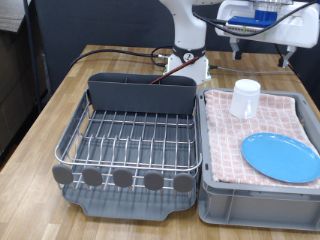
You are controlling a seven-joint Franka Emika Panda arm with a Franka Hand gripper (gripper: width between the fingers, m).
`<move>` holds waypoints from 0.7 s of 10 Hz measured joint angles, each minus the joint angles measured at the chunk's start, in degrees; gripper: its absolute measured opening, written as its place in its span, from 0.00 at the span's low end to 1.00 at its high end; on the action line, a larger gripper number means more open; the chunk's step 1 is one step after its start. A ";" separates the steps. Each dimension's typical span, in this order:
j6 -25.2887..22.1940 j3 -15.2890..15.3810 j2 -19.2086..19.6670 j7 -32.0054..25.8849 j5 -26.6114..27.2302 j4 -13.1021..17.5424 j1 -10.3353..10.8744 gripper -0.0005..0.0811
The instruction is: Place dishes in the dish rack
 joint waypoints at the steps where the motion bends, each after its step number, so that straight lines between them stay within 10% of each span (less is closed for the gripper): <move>1: 3.38 0.00 1.14 -0.05 1.78 -0.98 0.15 0.99; 7: 22.55 -0.62 7.43 -13.41 17.09 -7.15 1.83 0.99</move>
